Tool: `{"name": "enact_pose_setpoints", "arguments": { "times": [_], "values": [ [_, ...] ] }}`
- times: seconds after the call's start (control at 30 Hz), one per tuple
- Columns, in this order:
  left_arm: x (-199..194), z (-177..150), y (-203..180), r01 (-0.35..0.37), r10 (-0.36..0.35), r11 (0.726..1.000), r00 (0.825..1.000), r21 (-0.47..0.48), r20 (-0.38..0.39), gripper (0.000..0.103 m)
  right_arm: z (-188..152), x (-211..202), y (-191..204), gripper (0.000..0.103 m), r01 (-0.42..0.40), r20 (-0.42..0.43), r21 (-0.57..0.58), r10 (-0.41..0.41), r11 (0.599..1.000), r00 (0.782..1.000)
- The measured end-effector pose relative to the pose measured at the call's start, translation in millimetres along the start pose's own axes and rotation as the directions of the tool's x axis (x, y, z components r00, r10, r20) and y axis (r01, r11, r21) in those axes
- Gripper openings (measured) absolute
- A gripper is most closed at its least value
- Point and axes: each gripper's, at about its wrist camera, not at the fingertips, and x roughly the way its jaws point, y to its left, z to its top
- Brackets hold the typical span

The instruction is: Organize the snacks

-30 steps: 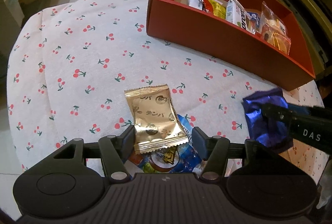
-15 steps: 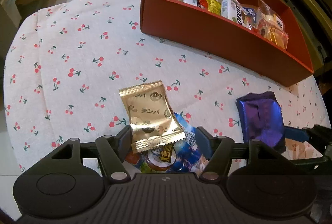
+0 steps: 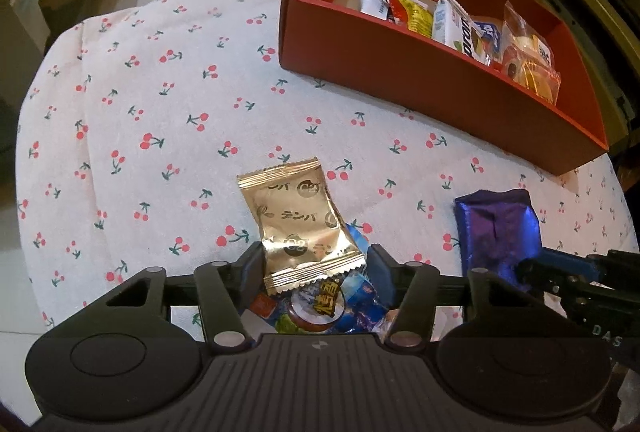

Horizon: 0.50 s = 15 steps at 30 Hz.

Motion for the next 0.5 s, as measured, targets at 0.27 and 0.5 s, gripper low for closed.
{"name": "enact_pose_setpoints", "arguments": {
  "times": [0.27,0.5],
  "values": [
    [2,0,1,0.018,-0.018,1.0,1.0,-0.005,-0.008,0.067,24,16,15,0.086,0.009,0.007,0.099,-0.01,0.995,1.0],
    [3,0,0,0.023,-0.023,1.0,1.0,0.006,-0.014,0.071,17,36,43,0.068,0.174,0.047,-0.048,-0.171,0.984,0.984]
  ]
}}
